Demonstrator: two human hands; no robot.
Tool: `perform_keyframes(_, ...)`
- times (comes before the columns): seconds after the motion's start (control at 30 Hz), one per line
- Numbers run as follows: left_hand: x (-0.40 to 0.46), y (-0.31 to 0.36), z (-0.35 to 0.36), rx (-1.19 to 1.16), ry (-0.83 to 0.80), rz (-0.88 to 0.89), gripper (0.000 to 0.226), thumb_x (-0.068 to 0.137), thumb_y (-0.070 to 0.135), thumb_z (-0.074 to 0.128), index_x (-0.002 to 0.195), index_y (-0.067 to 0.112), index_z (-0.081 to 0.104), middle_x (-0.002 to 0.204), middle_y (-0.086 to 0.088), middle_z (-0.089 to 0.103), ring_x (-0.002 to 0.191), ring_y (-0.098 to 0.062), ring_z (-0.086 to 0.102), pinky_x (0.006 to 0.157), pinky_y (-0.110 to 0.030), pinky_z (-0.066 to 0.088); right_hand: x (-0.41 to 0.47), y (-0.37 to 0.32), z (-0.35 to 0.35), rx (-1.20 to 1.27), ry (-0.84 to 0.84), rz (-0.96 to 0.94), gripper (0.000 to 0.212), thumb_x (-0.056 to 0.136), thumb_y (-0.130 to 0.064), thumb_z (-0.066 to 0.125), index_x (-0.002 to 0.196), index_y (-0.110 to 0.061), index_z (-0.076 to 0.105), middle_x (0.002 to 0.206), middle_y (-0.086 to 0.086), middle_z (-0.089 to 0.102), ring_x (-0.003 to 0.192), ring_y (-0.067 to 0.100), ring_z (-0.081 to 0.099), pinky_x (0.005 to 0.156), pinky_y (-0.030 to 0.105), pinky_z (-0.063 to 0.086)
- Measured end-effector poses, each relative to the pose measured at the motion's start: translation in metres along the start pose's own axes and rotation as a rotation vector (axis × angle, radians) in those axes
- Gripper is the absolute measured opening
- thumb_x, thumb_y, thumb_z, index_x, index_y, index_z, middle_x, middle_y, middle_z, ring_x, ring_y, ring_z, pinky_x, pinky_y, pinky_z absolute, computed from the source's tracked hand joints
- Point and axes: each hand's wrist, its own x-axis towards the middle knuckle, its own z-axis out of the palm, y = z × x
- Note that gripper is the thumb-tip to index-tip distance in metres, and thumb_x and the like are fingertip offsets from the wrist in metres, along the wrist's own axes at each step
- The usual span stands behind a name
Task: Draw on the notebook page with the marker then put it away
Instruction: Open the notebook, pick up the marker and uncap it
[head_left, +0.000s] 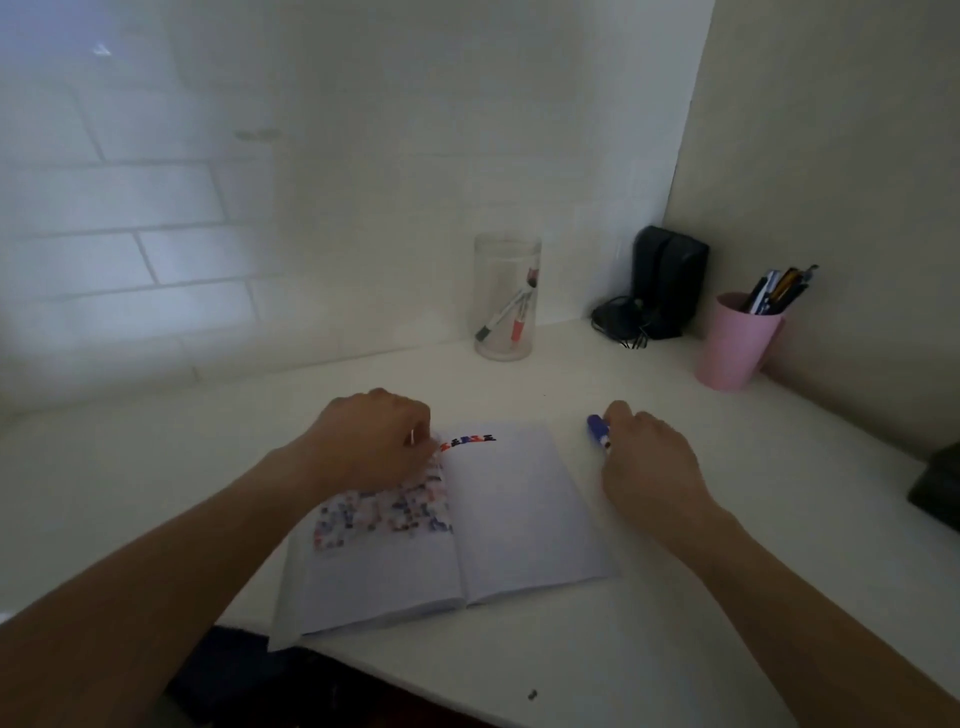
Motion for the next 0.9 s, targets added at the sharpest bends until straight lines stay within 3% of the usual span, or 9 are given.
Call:
perform_keyframes(0.17,0.038,-0.01,0.018,-0.165,0.18,-0.036,0.026,0.097,0.044,0.051,0.116,0.029,0.061,0.105,0.012,0.072,0.081,-0.01,0.057,0.076,-0.033,0.048,0.028,-0.044,-0.012,0.405,0.175,-0.193,0.014,0.094,-0.016,0.059,0.108,-0.019,0.059,0.095,0.0,0.068,0.075,0.017,0.06,0.066,0.03,0.049)
perform_keyframes(0.3,0.066,-0.028,0.035,-0.308,0.344,-0.034,0.019,0.1,0.027,0.051,0.117,0.027,0.06,0.105,0.007,0.07,0.085,-0.016,0.066,0.074,-0.037,0.056,0.052,-0.071,0.002,0.558,0.188,-0.321,0.017,0.097,-0.018,0.058,0.112,-0.027,0.06,0.091,-0.012,0.061,0.072,-0.002,0.053,0.061,0.008,0.036)
perform_keyframes(0.43,0.074,-0.044,0.05,-0.51,0.436,0.084,0.026,0.106,0.013,0.041,0.117,0.027,0.06,0.1,0.008,0.07,0.077,-0.009,0.066,0.073,-0.034,0.056,0.054,-0.077,0.032,0.7,0.21,-0.302,0.02,0.093,-0.016,0.066,0.11,-0.026,0.068,0.089,-0.012,0.069,0.076,0.004,0.064,0.066,0.012,0.048)
perform_keyframes(0.5,0.07,-0.046,0.051,-0.608,0.421,0.186,0.027,0.106,0.014,0.043,0.123,0.027,0.061,0.105,0.011,0.069,0.084,-0.008,0.068,0.078,-0.025,0.054,0.054,-0.074,0.044,0.718,0.255,-0.319,0.023,0.089,-0.013,0.071,0.109,-0.025,0.073,0.087,-0.019,0.068,0.078,-0.004,0.064,0.069,0.007,0.047)
perform_keyframes(0.57,0.067,-0.047,0.051,-0.571,0.395,0.287,0.027,0.103,0.02,0.053,0.127,0.028,0.06,0.113,0.014,0.065,0.09,-0.005,0.066,0.082,-0.017,0.051,0.057,-0.069,0.05,0.722,0.293,-0.326,0.026,0.087,-0.014,0.075,0.11,-0.025,0.075,0.09,-0.018,0.07,0.082,-0.002,0.065,0.073,0.008,0.048)
perform_keyframes(0.7,0.066,-0.048,0.05,-0.438,0.378,0.316,0.032,0.092,0.04,0.065,0.123,0.034,0.06,0.111,0.018,0.059,0.084,-0.001,0.064,0.075,-0.021,0.057,0.058,-0.069,0.046,0.785,0.332,-0.35,0.027,0.082,-0.015,0.08,0.106,-0.025,0.078,0.095,-0.013,0.075,0.088,0.005,0.069,0.079,0.013,0.055)
perform_keyframes(0.77,0.065,-0.045,0.048,-0.433,0.401,0.311,0.027,0.09,0.039,0.067,0.115,0.032,0.06,0.104,0.017,0.058,0.077,-0.002,0.063,0.07,-0.024,0.058,0.052,-0.072,0.039,0.942,0.296,-0.268,0.025,0.078,-0.013,0.083,0.1,-0.025,0.08,0.091,-0.011,0.078,0.085,0.008,0.072,0.076,0.015,0.056)
perform_keyframes(0.9,0.06,-0.039,0.042,-0.47,0.39,0.32,0.017,0.098,0.039,0.055,0.111,0.029,0.058,0.097,0.016,0.06,0.078,-0.007,0.062,0.07,-0.028,0.056,0.047,-0.078,0.027,1.517,0.075,0.053,0.026,0.071,-0.008,0.083,0.095,-0.018,0.081,0.091,-0.002,0.082,0.081,0.01,0.077,0.074,0.017,0.059)
